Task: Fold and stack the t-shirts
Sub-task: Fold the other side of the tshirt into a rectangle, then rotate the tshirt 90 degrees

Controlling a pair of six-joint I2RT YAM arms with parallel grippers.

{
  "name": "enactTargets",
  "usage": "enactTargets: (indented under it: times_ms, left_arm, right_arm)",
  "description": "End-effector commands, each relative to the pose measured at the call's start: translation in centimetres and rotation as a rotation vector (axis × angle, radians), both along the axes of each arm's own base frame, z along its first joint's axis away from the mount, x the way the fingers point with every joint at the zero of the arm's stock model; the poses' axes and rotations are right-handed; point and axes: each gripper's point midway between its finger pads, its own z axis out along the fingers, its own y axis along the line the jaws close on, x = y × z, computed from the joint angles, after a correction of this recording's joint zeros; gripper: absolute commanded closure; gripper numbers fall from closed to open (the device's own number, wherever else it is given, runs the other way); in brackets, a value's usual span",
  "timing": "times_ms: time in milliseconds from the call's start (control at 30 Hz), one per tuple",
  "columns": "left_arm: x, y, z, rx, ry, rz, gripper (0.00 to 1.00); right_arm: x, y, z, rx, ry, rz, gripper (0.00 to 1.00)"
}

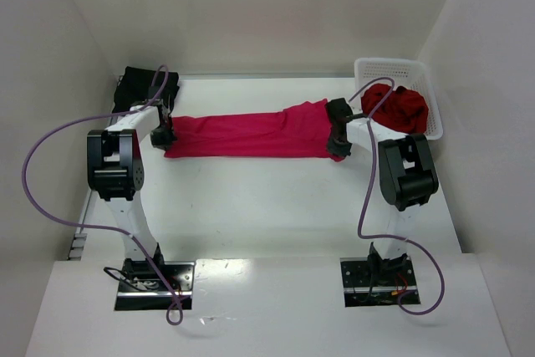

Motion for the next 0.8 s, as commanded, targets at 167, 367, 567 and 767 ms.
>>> enactTargets:
  times_ms: [167, 367, 567, 767]
  left_arm:
    - [-0.2, 0.4, 2.4, -0.012, -0.029, -0.013, 0.66]
    - [1.0, -0.1, 9.0, -0.028, -0.150, -0.027, 0.32]
    - [2.8, -0.9, 13.6, -0.066, -0.249, -0.074, 0.24]
    - [5.2, -7.3, 11.8, -0.182, -0.278, -0.268, 0.41]
  right_arm:
    - [2.0, 0.3, 4.6, 0.004, -0.110, 0.029, 0.30]
    - [4.6, 2.4, 12.4, 0.111, -0.294, 0.089, 0.05]
    - [6.9, 3.9, 16.6, 0.173, -0.405, 0.121, 0.13]
    - [8.0, 4.4, 12.2, 0.183, -0.354, 0.108, 0.66]
